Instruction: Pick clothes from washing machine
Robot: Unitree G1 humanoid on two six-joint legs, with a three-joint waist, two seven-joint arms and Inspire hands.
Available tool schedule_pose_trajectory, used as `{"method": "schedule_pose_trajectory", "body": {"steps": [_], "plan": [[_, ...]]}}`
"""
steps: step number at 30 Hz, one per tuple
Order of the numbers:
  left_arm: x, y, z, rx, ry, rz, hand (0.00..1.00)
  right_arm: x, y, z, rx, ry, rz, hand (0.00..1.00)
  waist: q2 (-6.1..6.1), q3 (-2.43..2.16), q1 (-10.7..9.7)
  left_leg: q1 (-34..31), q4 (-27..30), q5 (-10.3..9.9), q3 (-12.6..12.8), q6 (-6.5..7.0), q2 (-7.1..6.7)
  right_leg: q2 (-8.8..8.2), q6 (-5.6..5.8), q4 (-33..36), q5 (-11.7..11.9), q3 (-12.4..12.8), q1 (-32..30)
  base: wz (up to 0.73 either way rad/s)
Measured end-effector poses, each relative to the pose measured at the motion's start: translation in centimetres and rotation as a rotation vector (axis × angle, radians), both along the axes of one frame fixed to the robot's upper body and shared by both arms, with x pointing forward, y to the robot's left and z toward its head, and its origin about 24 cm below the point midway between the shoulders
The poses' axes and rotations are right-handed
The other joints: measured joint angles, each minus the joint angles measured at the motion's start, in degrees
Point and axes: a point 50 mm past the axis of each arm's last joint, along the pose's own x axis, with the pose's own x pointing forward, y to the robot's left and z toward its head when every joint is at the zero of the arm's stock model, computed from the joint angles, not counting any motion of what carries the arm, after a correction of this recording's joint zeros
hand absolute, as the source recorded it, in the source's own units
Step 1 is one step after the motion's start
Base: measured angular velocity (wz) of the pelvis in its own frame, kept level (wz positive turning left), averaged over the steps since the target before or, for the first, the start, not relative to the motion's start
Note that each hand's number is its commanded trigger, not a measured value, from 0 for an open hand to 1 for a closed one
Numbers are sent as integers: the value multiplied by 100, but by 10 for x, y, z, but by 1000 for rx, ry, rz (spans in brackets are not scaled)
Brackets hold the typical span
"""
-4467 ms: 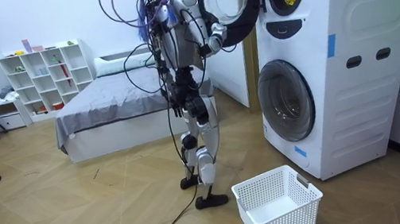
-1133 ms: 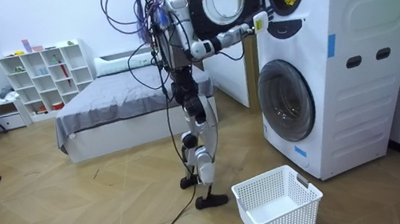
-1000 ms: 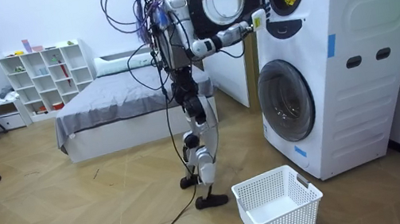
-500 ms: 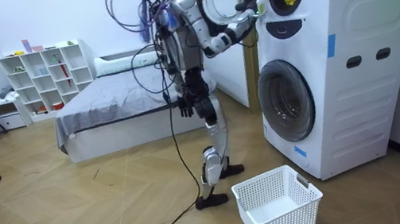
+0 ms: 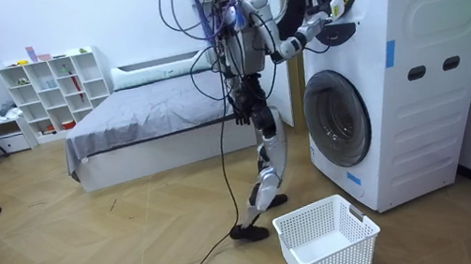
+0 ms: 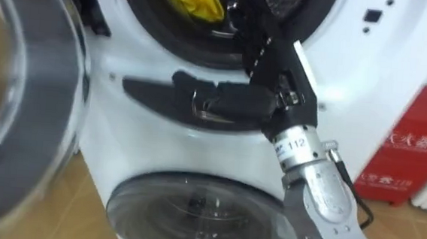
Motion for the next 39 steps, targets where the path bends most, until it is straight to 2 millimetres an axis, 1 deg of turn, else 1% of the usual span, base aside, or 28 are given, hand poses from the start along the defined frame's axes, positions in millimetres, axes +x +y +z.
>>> {"method": "schedule_pose_trajectory", "body": {"steps": [1, 2, 3, 4, 5, 6, 7, 8, 9, 10, 12, 13, 14, 16, 17, 18, 19, 21, 23, 24, 31, 36, 38, 39], "plan": [[2, 1, 1, 9, -6, -6, 0, -2, 0, -2, 3, 3, 5, 0, 5, 3, -27, 51, -56, -2, -13, -1, 11, 4, -5, 44, -82, 3, -96, -18], [10, 2, 2, 18, -22, -20, 0, -4, -1, -4, 12, 11, 29, 0, 61, 18, -54, 160, -138, -3, -37, 1, 73, 54, -68, 41, -266, 31, -341, -22], [16, 2, 3, 18, -38, -25, 0, -4, -1, -6, 8, 24, 35, 0, 120, 17, -74, 245, -208, -3, -38, 1, 138, 105, -92, -134, -358, -2, -582, -17], [20, 2, 4, 17, -52, -29, 0, -4, -1, -8, 3, 32, 35, 0, 141, 24, -91, 301, -240, -3, -59, 1, 159, 166, -84, -327, -369, 8, -661, 0], [24, 1, 5, 15, -75, -37, 0, -4, -1, -10, -4, 49, 37, 0, 159, 26, -145, 403, -326, -3, -91, 0, 184, 251, -91, -880, -364, 42, -731, 11], [24, 0, 5, 11, -82, -40, 0, -4, 0, -12, -9, 66, 44, 0, 166, 27, -170, 500, -394, -3, -98, -4, 183, 287, -124, -1561, -239, 50, -716, 9], [24, -1, 5, 10, -81, -41, 0, -3, 0, -13, -7, 74, 50, 0, 166, 26, -174, 552, -417, -8, -95, -11, 179, 325, -133, -1891, -107, 46, -710, 10], [19, -1, 3, 9, -62, -41, 0, -3, 2, -15, 2, 89, 61, 0, 195, 14, -224, 635, -434, -30, -140, -37, 185, 398, -180, -2248, 393, 59, -655, 9], [15, -2, 3, 7, -52, -38, 0, -4, 3, -16, 0, 94, 74, 0, 249, -16, -232, 668, -449, -49, -164, -69, 235, 488, -225, -2429, 624, 56, -561, 0], [11, -1, 2, 8, -43, -35, 0, -5, 4, -15, -2, 91, 83, 0, 264, -30, -209, 665, -462, -57, -161, -93, 266, 542, -243, -2525, 683, 78, -543, -20], [-2, 2, 1, 27, -7, -18, 0, -6, 7, -14, 6, 84, 115, 0, 318, -49, -180, 678, -537, -27, -133, -160, 390, 713, -295, -2919, 910, 131, -423, -19], [-5, 2, 1, 31, 1, -15, 0, -6, 8, -14, 7, 85, 120, 0, 321, -48, -176, 695, -558, -19, -130, -174, 417, 751, -309, -2990, 956, 152, -370, -9], [-11, 3, 0, 33, 17, -4, 0, -6, 10, -15, 8, 91, 130, 0, 304, -60, -154, 708, -620, 4, -99, -207, 452, 794, -336, -3093, 1020, 176, -333, -11], [-14, 2, -1, 29, 31, 3, 0, -6, 11, -16, 7, 93, 136, 0, 287, -67, -136, 740, -652, 19, -54, -238, 509, 856, -370, -3219, 1102, 195, -278, -16], [-16, 1, -1, 27, 36, 3, 0, -6, 11, -17, 7, 98, 141, 0, 266, -69, -74, 771, -714, 35, 5, -265, 532, 888, -391, -3267, 1124, 237, -260, -19], [-18, 1, -1, 26, 38, 4, 0, -6, 13, -17, 9, 101, 146, 0, 239, -65, -37, 781, -719, 30, 6, -286, 551, 931, -402, -3304, 1132, 302, -239, -16], [-18, 0, -1, 25, 37, 5, 0, -6, 13, -17, 10, 102, 147, 0, 226, -66, -40, 783, -719, 29, 2, -295, 563, 949, -411, -3365, 1138, 321, -218, -4], [-18, -2, -2, 19, 35, 5, 0, -6, 13, -17, 6, 99, 149, 0, 181, -53, -52, 783, -720, 25, -3, -325, 591, 983, -439, -3458, 1157, 321, -184, 0], [-18, -4, -2, 12, 34, 4, 0, -6, 14, -18, 7, 100, 152, 0, 167, -43, -50, 780, -720, 23, -1, -334, 602, 997, -446, -3460, 1162, 321, -180, 0], [-18, -5, -3, 7, 33, 6, 0, -6, 14, -18, 6, 102, 153, 0, 157, -48, -57, 778, -720, 22, -1, -337, 606, 1004, -450, -3458, 1173, 312, -174, 0], [-17, -15, -6, -20, 29, 15, 0, -7, 15, -16, 15, 103, 160, 0, 155, -48, -75, 769, -727, 22, -1, -337, 610, 1007, -452, -3473, 1188, 313, -173, 0], [-32, -13, -7, -24, 61, 42, 0, -9, 16, -12, 95, 114, 202, 0, 188, -43, -178, 741, -726, 20, -24, -341, 622, 1019, -452, -3565, 1213, 302, -146, 1], [-39, -13, -7, -28, 80, 45, 0, -9, 16, -11, 140, 127, 220, 0, 194, -56, -190, 753, -726, 17, -30, -344, 626, 1018, -452, -3571, 1213, 292, -123, 2], [-41, -13, -7, -30, 86, 47, 0, -9, 15, -11, 166, 135, 228, 0, 207, -54, -197, 768, -730, 15, -30, -346, 628, 1019, -452, -3570, 1213, 273, -110, 0]]}}
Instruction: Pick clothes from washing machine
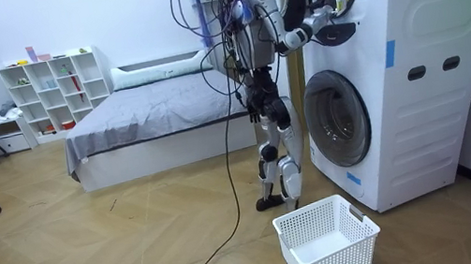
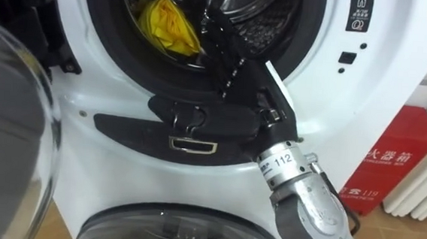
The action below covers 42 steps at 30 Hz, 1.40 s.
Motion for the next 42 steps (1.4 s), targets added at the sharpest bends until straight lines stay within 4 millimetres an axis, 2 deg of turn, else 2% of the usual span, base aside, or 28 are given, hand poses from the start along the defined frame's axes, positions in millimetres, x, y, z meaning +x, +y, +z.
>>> {"method": "schedule_pose_trajectory", "body": {"steps": [11, 17, 22, 27, 30, 38, 42], "plan": [[-14, 0, 0, 6, 71, -8, 0, 1, -6, 3, 229, 112, 29, 0, 23, -44, 0, 1, 2, 1, -55, -5, -1, -26, -3, 12, -14, -118, 20, 3], [-18, 1, 0, 12, 98, -21, 0, 1, -7, 5, 245, 135, 31, 0, 3, -58, -1, -2, 11, 1, -120, -5, -10, -62, -9, 11, -25, -244, 44, 5], [-19, -3, -2, -1, 103, 15, 0, -1, -7, 10, 240, 127, 28, 0, 18, -57, -10, -4, 14, 1, -123, -6, -8, -61, -11, 9, -29, -252, 42, 1], [-20, -4, -2, -4, 104, 23, 0, 3, -18, 32, 262, 34, -16, 0, 11, -68, 33, 27, -61, 1, -121, -11, 5, -49, -17, 4, -45, -261, 44, 0], [-20, -5, -2, -6, 104, 23, 0, 2, -18, 34, 263, 25, -18, 0, -11, -82, 33, 48, -105, 0, -125, -11, 11, -43, -16, 3, -51, -276, 46, 0], [-11, -5, -1, -2, 79, 5, 0, 2, -18, 37, 189, -17, -56, 0, -12, -76, 39, 47, -137, -7, -149, -12, 15, -38, -14, 8, -53, -290, 37, 1], [-11, -5, -1, -2, 80, 5, 0, 0, -17, 40, 139, -51, -79, 0, -38, -54, 42, 58, -156, -7, -143, -13, 15, -32, -13, 7, -53, -274, 33, 0]]}}
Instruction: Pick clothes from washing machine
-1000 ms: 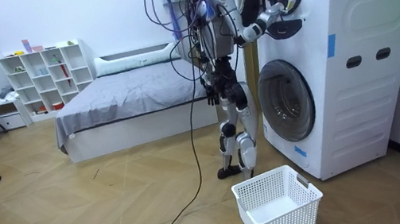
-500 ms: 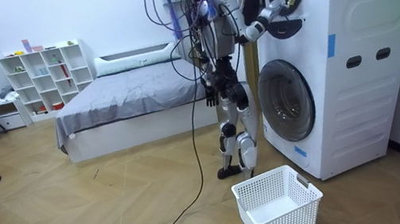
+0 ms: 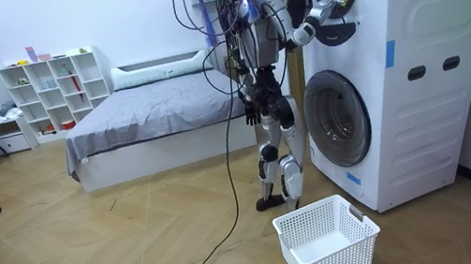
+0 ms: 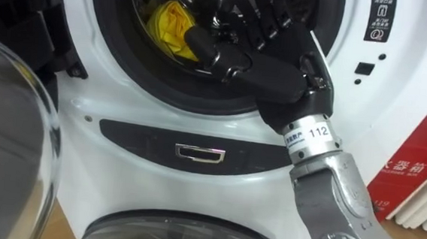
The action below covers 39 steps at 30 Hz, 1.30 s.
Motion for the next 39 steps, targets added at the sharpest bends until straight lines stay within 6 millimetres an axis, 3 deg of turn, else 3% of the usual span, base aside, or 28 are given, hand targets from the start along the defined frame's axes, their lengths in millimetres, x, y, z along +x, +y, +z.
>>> {"method": "schedule_pose_trajectory", "body": {"steps": [3, 7, 17, 20, 24, 28, 32, 39], "plan": [[0, 1, 0, 3, -1, 0, 0, 0, 0, 1, -30, -15, -18, 0, -46, 29, 16, 16, -14, -1, 9, -2, 1, 12, 0, 0, 0, 27, -1, -3], [0, 2, 1, 5, 0, -3, 0, 0, 0, 2, -70, -30, -46, 0, -99, 24, 88, 27, -23, -2, 19, -3, 5, 19, 0, 0, 0, 31, -1, 0], [5, 3, 2, 32, -13, -1, 0, 2, 0, -3, -361, -87, -191, 0, -207, -26, 153, 48, -73, -1, 17, -3, 8, 22, 0, -2, 0, 27, 5, 0], [5, 5, 2, 36, -10, 1, 0, 9, -7, -9, -489, -77, -210, 0, -255, 3, 158, 167, -109, -1, -19, -2, 8, 23, 3, -33, -2, -19, 131, 6], [3, 10, 4, 48, 14, -1, 0, 25, -12, -8, -540, -45, -199, 0, -462, 46, 86, 153, -96, -2, -150, -3, -12, -12, 15, -83, -9, -144, 192, 14], [3, 16, 6, 52, 18, -3, 0, 41, -17, -7, -573, -3, -211, 0, -540, 42, 101, 136, -38, -3, -259, -3, -28, -35, 15, -75, -9, -250, 242, 15], [9, 21, 9, 73, 9, 4, 0, 76, -30, 1, -610, 92, -264, 0, -620, -2, 158, 12, 59, -3, -346, -5, -33, -47, 14, -81, -9, -328, 195, 12], [2, 24, 10, 80, 34, 32, 0, 87, -36, -6, -618, 174, -301, 0, -662, -30, 194, -1, 106, 20, -473, -7, -85, -104, 14, -75, -9, -448, 247, 8]]}}
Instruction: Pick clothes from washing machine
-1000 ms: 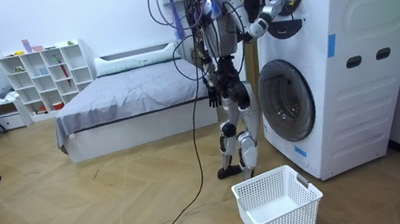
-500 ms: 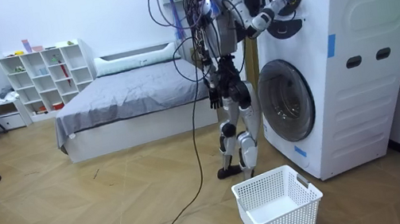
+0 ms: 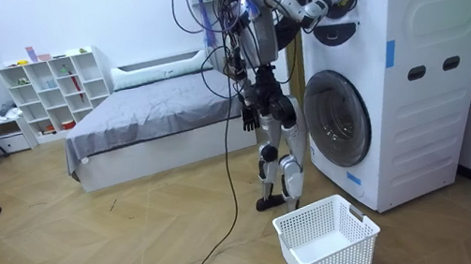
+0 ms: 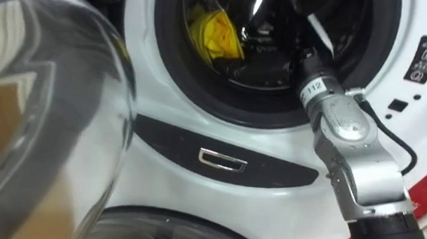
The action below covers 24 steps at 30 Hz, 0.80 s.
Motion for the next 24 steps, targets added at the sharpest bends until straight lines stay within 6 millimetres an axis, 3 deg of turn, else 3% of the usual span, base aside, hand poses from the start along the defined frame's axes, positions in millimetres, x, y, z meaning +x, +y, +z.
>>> {"method": "schedule_pose_trajectory", "body": {"steps": [4, 7, 16, 24], "plan": [[-1, 1, 2, -3, -8, 0, 0, 8, -5, -5, 9, 42, -23, 0, -35, 4, -10, -6, -5, 32, -32, -14, -47, -47, 3, 9, 0, -17, 7, 7], [-5, 3, 3, 8, 21, -34, 0, 13, -9, -11, 26, 101, -37, 0, -79, -24, -9, -22, 52, 36, -62, -15, -65, -70, 4, 20, 0, -61, 25, 8], [-10, 6, 6, 12, 48, -17, 0, 28, -17, -8, 93, 203, -72, 0, -68, -36, -78, -244, 255, 79, -136, 30, -152, -141, 104, -2, -3, -82, -68, 5], [-9, 5, 6, 9, 65, -2, 0, 32, -22, -8, 69, 259, -37, 2, -31, -66, -215, -375, 383, 95, -254, 70, -206, -191, 71, 22, 75, -184, -102, 8]]}}
